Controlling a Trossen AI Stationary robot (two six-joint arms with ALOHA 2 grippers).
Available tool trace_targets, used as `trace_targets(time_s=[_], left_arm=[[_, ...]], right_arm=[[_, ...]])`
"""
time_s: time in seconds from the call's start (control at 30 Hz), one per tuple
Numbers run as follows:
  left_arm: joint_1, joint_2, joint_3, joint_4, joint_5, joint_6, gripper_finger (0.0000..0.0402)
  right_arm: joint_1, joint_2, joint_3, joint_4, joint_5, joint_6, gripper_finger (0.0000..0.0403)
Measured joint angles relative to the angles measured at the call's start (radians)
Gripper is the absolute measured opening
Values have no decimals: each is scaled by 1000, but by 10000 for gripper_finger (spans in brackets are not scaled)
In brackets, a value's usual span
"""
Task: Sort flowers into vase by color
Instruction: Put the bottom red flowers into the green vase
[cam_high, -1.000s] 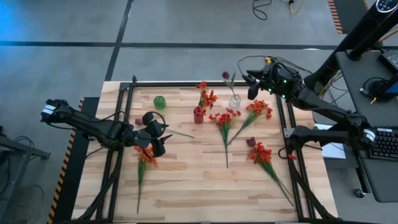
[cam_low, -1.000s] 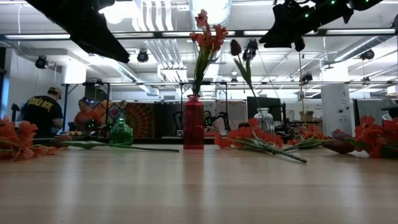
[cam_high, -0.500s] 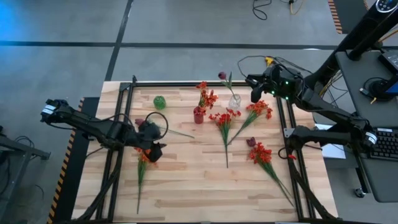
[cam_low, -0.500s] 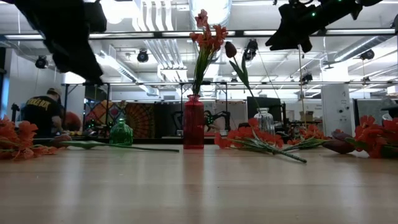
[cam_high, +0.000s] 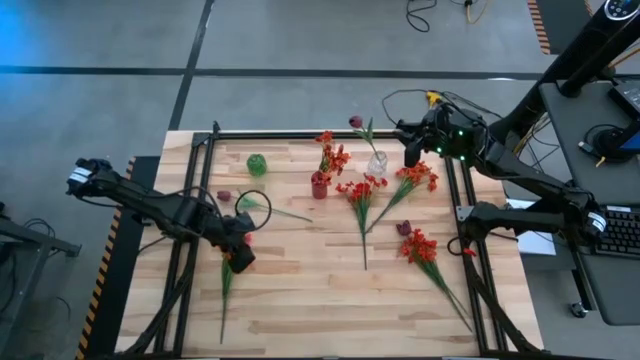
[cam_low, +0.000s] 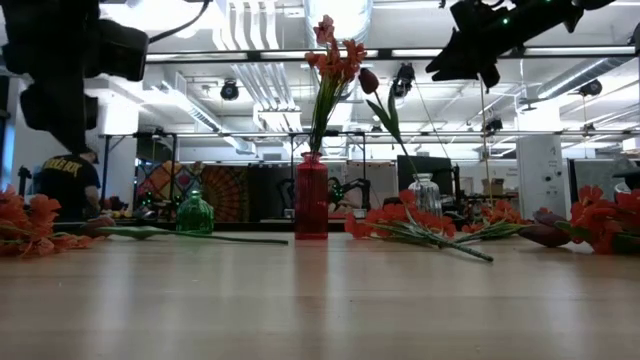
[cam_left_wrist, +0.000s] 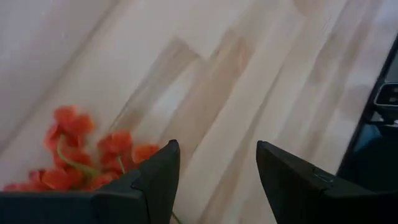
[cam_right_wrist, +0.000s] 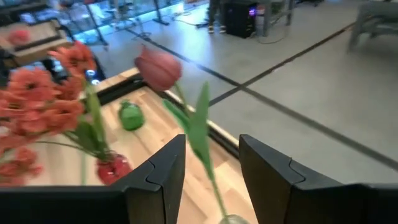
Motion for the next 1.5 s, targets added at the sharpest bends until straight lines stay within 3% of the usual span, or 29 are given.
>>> trace_targets(time_s=[0.2,0.33,0.5,0.67,0.93,1.17,1.37,1.5], left_arm=[[-48,21,0,30,84,-93,194],[-77,25,0,83,83,-98,194],[-79,25,0,89,11,-82,194],[-79,25,0,98,-65,-15,194],[-78,25,0,137,-207,166,194],[-73,25,0,137,-311,283,194],[-73,25,0,137,-321,415,194],[-73,25,0,137,-360,508,194]], right_arm=[[10,0,34,-42,-18,57,138],[60,0,38,-54,-102,87,132],[143,0,40,-106,-110,146,124],[246,0,40,-215,-108,194,119],[413,27,40,-330,26,403,118],[432,132,40,-495,81,535,110],[432,221,40,-654,80,477,98],[437,259,40,-726,9,435,99]])
